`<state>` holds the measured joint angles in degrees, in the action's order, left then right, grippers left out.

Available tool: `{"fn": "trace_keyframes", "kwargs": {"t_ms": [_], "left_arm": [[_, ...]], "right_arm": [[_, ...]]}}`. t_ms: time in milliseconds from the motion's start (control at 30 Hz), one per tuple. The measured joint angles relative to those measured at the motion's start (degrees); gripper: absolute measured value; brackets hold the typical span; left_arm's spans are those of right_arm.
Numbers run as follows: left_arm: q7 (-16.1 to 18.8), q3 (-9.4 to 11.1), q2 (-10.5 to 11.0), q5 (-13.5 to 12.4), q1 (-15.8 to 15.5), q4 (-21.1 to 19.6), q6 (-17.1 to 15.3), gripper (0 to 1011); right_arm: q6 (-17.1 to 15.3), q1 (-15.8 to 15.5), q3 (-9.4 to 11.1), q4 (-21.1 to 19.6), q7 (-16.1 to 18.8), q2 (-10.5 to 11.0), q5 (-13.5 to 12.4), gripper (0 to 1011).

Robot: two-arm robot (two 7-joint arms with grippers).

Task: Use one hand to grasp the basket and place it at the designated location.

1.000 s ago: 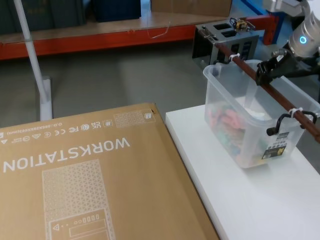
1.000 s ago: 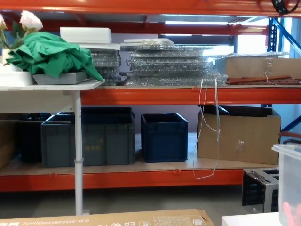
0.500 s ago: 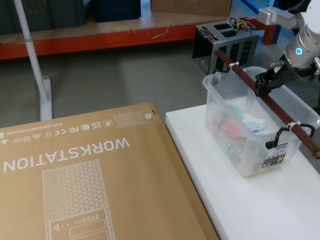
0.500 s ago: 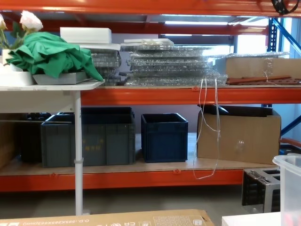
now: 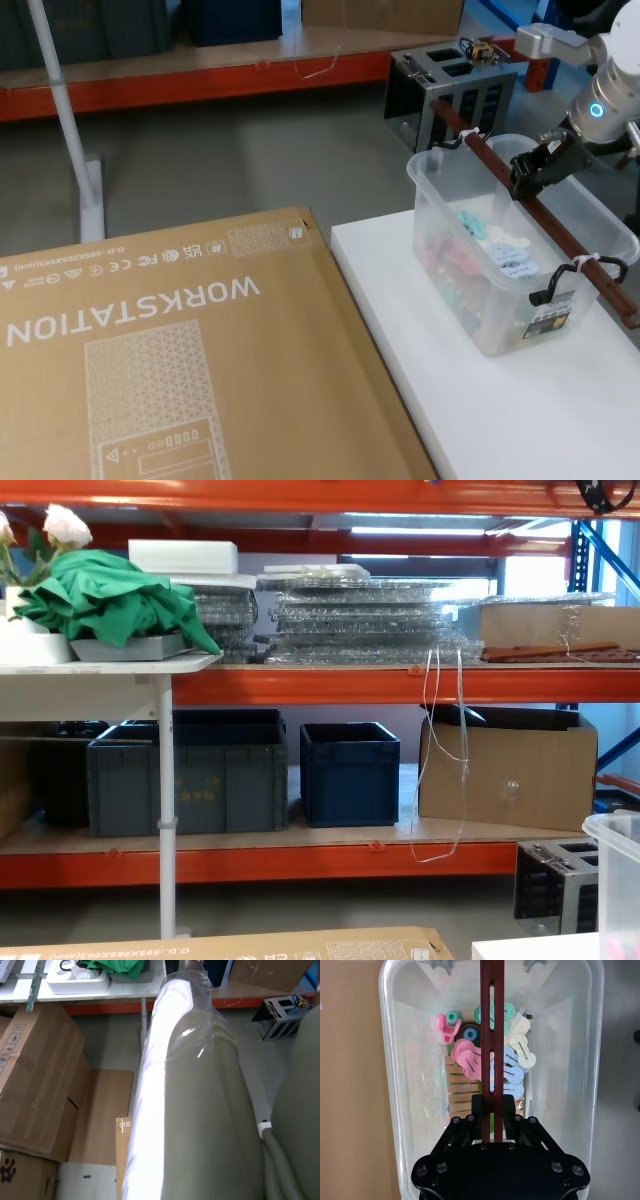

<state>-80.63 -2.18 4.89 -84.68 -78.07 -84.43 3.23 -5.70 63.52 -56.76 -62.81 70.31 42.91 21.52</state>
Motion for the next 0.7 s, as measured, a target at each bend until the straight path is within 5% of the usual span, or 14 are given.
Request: {"fn": "trace_keyframes", "kwargs": {"t_ms": [700], "left_arm": [[0.0, 0.0, 0.0, 0.0, 0.0, 0.0, 0.0, 0]], "right_arm": [[1.3, 0.3, 0.4, 1.7, 0.0, -0.4, -0.3, 237]]}}
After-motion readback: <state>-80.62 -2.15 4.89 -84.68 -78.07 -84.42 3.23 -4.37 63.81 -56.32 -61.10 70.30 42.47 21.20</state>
